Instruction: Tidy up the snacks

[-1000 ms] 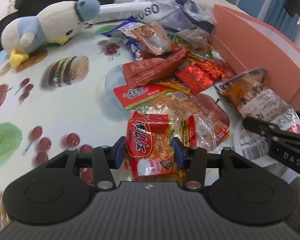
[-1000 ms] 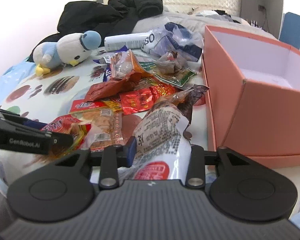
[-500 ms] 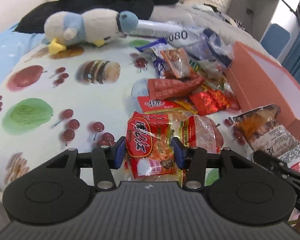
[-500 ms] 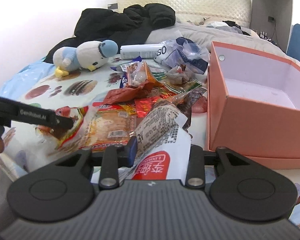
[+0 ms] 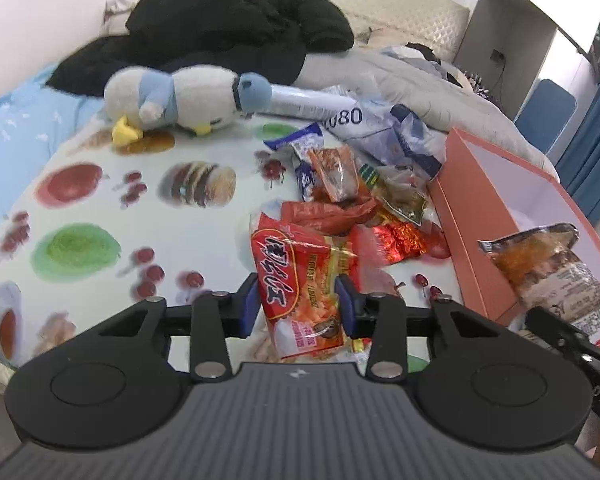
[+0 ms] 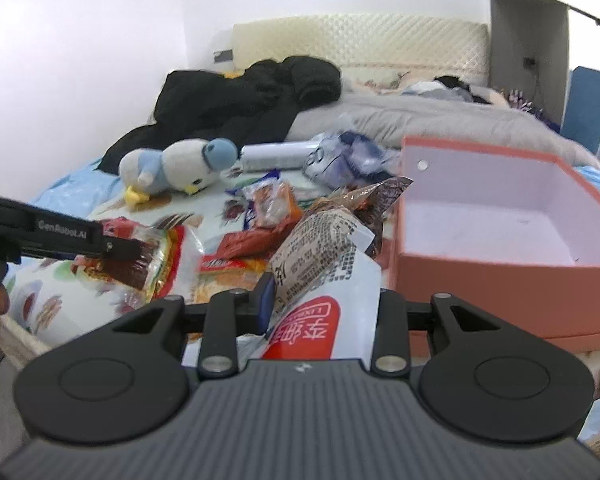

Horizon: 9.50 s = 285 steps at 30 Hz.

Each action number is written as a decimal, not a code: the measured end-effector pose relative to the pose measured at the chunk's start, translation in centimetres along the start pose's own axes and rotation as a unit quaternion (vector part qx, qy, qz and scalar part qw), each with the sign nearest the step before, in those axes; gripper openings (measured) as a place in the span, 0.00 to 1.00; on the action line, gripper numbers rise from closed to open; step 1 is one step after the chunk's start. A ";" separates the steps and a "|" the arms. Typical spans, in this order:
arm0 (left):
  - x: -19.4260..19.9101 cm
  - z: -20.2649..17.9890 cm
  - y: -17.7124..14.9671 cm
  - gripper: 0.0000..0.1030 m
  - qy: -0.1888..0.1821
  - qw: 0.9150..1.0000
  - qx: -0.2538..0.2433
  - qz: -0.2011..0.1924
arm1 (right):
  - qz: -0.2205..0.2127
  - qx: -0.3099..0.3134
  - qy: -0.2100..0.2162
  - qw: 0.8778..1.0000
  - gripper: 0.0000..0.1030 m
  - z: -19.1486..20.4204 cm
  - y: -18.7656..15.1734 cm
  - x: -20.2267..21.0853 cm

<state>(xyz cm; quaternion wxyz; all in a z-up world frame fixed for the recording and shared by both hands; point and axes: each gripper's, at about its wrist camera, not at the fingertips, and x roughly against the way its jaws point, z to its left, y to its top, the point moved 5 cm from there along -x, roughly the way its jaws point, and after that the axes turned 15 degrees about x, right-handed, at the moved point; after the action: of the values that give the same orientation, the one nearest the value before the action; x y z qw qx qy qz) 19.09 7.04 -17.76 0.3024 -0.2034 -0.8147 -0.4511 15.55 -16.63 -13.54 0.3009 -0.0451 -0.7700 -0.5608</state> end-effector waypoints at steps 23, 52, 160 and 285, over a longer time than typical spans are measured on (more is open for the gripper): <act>2.6 -8.9 -2.0 0.17 -0.073 0.996 -0.041 0.014 | -0.012 -0.029 -0.050 0.998 0.36 -6.2 0.0 6.3; -7.9 -32.2 3.4 0.17 -0.152 0.977 -0.127 0.076 | 0.013 -0.058 -0.107 0.992 0.37 -20.2 2.1 0.8; 2.5 -0.5 -3.0 0.56 -0.046 0.996 -0.068 0.017 | 0.000 -0.053 0.062 0.997 0.66 1.5 -1.0 5.4; -8.6 -0.8 -3.9 0.43 -0.007 0.991 -0.090 0.099 | 0.137 0.050 0.087 0.985 0.25 4.7 -4.9 -8.0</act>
<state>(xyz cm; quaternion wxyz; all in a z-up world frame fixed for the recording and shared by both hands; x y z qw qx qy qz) 23.31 3.86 -25.62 0.3199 -0.3126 -0.7488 -0.4892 18.11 -12.08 -22.69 0.4425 -0.0866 -0.7545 -0.4770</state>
